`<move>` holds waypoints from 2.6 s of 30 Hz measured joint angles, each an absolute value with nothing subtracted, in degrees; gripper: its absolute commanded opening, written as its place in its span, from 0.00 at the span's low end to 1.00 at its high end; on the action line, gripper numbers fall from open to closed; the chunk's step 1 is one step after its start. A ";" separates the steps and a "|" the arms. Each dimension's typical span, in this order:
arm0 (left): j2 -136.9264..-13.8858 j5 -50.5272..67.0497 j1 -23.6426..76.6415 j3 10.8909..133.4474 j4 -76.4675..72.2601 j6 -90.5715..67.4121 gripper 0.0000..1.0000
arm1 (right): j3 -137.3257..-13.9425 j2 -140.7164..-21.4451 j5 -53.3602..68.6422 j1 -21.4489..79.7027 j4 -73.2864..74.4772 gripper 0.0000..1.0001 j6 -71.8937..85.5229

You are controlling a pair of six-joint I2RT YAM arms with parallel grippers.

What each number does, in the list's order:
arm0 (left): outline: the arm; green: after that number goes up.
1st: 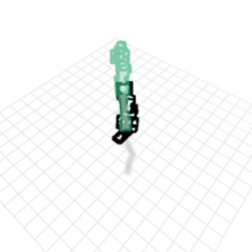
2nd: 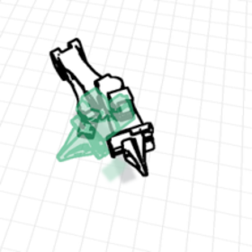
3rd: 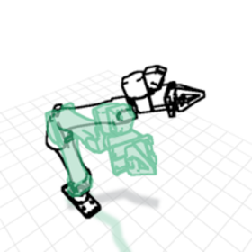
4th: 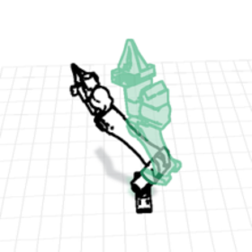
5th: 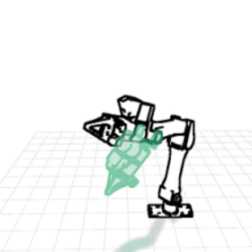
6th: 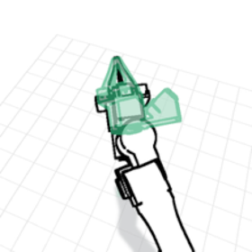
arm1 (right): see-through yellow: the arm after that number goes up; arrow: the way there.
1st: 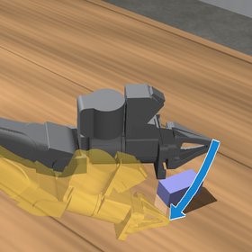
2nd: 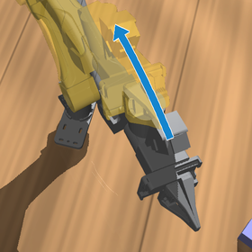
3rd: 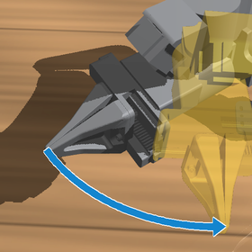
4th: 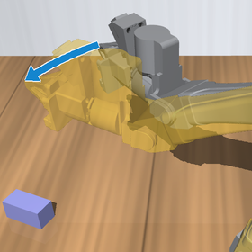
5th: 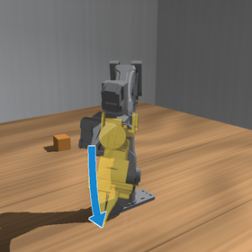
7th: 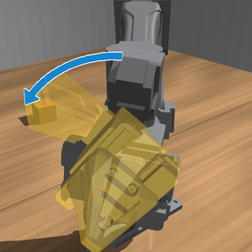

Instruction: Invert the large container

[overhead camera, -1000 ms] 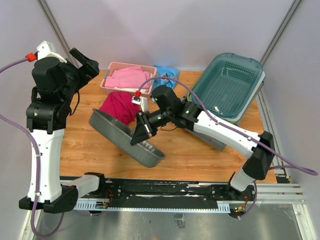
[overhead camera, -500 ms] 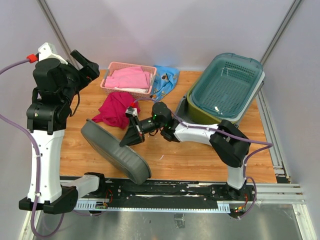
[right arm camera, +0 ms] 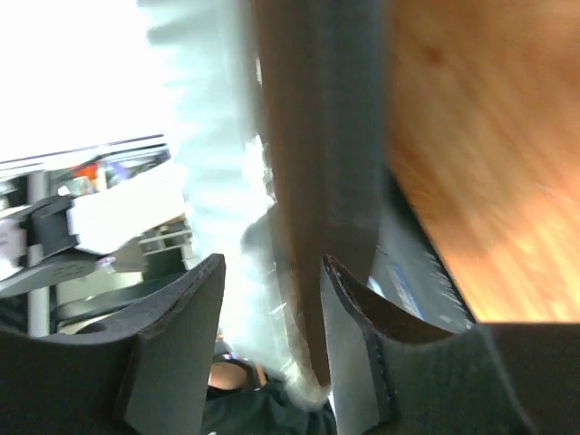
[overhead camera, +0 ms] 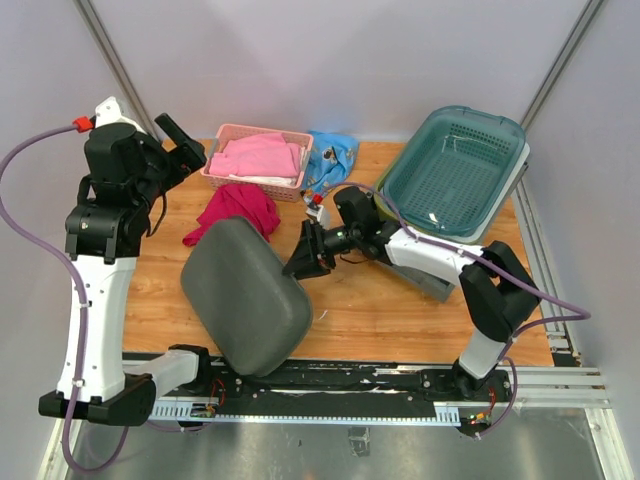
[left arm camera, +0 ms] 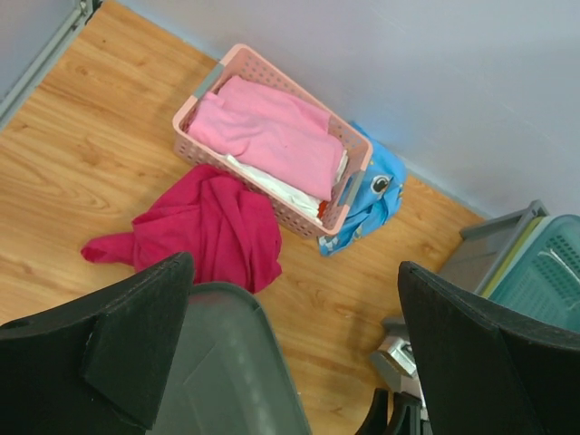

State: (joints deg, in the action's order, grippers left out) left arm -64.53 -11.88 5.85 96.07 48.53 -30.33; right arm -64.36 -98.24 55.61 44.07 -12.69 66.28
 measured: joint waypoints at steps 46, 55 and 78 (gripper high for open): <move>-73.21 6.50 6.90 48.01 24.08 -27.70 0.99 | -55.57 -90.83 4.34 60.64 28.03 0.66 21.89; -63.16 13.21 15.57 41.56 25.19 -35.24 0.99 | -52.73 -87.57 -0.75 48.49 28.60 0.65 25.98; -57.17 0.32 17.74 53.15 36.21 -39.24 0.99 | -65.10 -99.22 -0.45 54.00 21.08 0.61 29.15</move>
State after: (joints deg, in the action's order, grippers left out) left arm -57.17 0.32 17.74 53.15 36.21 -39.24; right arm -65.10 -99.22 -0.45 54.00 21.08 29.15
